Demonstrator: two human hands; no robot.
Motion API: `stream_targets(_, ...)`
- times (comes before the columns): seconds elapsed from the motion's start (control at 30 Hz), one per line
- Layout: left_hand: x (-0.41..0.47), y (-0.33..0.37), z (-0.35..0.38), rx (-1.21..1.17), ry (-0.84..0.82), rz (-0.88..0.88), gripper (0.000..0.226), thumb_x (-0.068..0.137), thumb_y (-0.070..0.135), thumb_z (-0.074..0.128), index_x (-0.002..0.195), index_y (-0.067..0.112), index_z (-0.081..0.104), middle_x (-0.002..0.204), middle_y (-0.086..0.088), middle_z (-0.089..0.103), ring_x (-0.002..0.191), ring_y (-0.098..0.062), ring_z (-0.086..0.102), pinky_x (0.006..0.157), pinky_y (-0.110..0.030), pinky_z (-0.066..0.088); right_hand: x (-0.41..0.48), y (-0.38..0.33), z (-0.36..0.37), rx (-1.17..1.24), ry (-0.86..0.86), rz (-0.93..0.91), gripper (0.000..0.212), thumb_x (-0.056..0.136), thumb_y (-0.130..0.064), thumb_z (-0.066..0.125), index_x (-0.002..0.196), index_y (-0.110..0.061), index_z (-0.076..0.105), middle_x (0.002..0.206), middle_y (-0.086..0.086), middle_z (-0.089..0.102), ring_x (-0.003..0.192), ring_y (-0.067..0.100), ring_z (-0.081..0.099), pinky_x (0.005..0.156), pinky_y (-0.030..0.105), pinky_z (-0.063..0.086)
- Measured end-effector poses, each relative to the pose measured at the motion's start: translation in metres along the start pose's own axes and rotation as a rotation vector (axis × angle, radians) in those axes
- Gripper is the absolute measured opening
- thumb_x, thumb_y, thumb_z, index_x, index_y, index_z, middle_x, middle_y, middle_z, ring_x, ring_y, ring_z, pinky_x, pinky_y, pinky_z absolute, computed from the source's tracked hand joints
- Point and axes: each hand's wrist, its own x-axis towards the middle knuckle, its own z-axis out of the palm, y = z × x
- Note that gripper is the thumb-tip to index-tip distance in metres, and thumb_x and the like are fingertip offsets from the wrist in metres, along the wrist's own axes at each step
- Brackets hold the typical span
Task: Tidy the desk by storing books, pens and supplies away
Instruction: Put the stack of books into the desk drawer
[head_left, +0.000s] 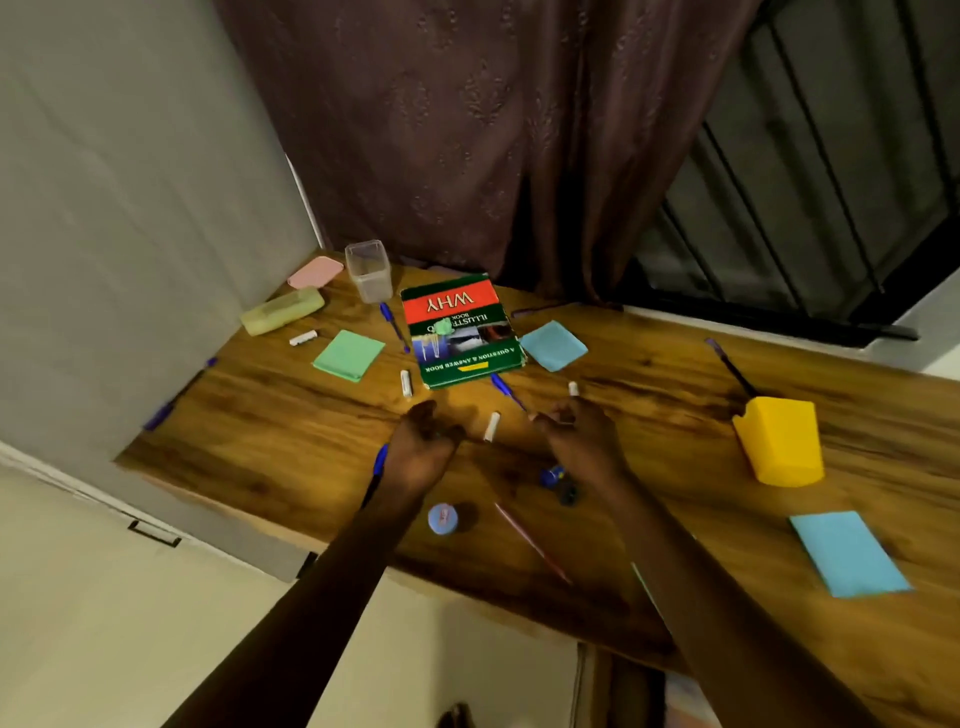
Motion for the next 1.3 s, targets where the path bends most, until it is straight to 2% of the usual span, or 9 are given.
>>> stream_targets(0.13,0.041,0.009,-0.002,-0.104,-0.065,-0.063,0.041,0.092,0.013,0.070,0.130,0.021,0.057,0.097,0.010,0.063,0.099,-0.019,0.062,0.097,-0.045,0.055,0.058,-0.028,0.032,0.022,0.028,-0.006,0.042,0.093,-0.042,0.070,0.123,-0.014,0.065,0.117,0.002,0.066,0.110,0.022,0.062,0.083,0.028,0.044)
stream_targets(0.27,0.069,0.007,0.002,-0.187,-0.124,-0.143,0.048,0.088,0.017,0.072,0.132,0.021,0.055,0.120,-0.007,0.068,0.103,-0.022,0.068,0.092,-0.044,0.060,0.111,-0.038,0.059,-0.033,0.067,0.029,0.044,0.093,-0.041,0.069,0.125,-0.010,0.064,0.124,0.012,0.068,0.115,0.032,0.064,0.083,0.031,0.049)
stream_targets(0.37,0.080,0.005,0.001,-0.175,-0.115,-0.126,0.049,0.087,0.020,0.072,0.133,0.019,0.057,0.121,-0.005,0.068,0.109,-0.024,0.068,0.088,-0.041,0.061,0.139,-0.037,0.072,-0.076,0.093,0.075,0.045,0.089,-0.042,0.072,0.118,-0.008,0.065,0.120,0.015,0.070,0.112,0.036,0.066,0.077,0.032,0.048)
stream_targets(0.5,0.083,0.001,0.001,-0.192,-0.121,-0.100,0.043,0.092,0.015,0.067,0.133,0.021,0.056,0.123,-0.007,0.068,0.111,-0.023,0.067,0.092,-0.045,0.059,0.157,-0.038,0.079,-0.153,0.117,0.143,0.054,0.088,-0.046,0.072,0.125,-0.007,0.063,0.128,0.018,0.065,0.120,0.037,0.061,0.090,0.038,0.051)
stream_targets(0.67,0.092,-0.012,0.003,-0.222,-0.091,-0.107,0.067,0.075,0.040,0.067,0.138,0.020,0.055,0.132,-0.006,0.063,0.118,-0.024,0.064,0.097,-0.048,0.058,0.162,-0.039,0.088,-0.081,0.117,0.197,0.065,0.087,-0.052,0.074,0.132,-0.007,0.059,0.135,0.017,0.060,0.123,0.036,0.059,0.091,0.036,0.048)
stream_targets(0.83,0.093,-0.021,0.002,-0.267,-0.061,-0.083,0.072,0.071,0.048,0.064,0.140,0.029,0.052,0.134,-0.003,0.062,0.121,-0.022,0.063,0.097,-0.049,0.057,0.161,-0.055,0.088,0.072,0.168,0.170,0.047,0.087,-0.041,0.077,0.121,-0.011,0.067,0.121,0.011,0.071,0.113,0.031,0.066,0.095,0.040,0.055)
stream_targets(1.0,0.081,-0.011,0.002,-0.345,-0.092,-0.147,0.055,0.076,0.040,0.064,0.129,0.027,0.059,0.117,-0.003,0.072,0.107,-0.022,0.071,0.091,-0.049,0.060,0.137,-0.082,0.081,0.651,0.070,0.183,0.022,0.097,-0.011,0.067,0.114,-0.016,0.055,0.110,0.011,0.070,0.097,0.027,0.072,0.080,0.046,0.064)
stream_targets(1.17,0.057,0.009,0.002,-0.284,-0.141,-0.071,0.038,0.098,0.017,0.062,0.134,0.025,0.054,0.112,0.010,0.066,0.098,-0.003,0.064,0.070,-0.016,0.053,0.114,-0.087,0.056,0.557,0.184,0.032,0.020,0.090,-0.018,0.073,0.097,-0.025,0.056,0.107,0.007,0.072,0.097,0.028,0.074,0.073,0.049,0.065)
stream_targets(1.3,0.032,0.013,0.005,-0.265,-0.126,-0.038,0.047,0.097,0.024,0.067,0.141,0.027,0.051,0.128,0.010,0.062,0.116,-0.008,0.059,0.077,-0.020,0.049,0.084,-0.080,0.019,0.533,0.237,-0.052,0.023,0.090,-0.016,0.073,0.105,-0.022,0.058,0.109,0.007,0.073,0.096,0.025,0.075,0.073,0.048,0.065)
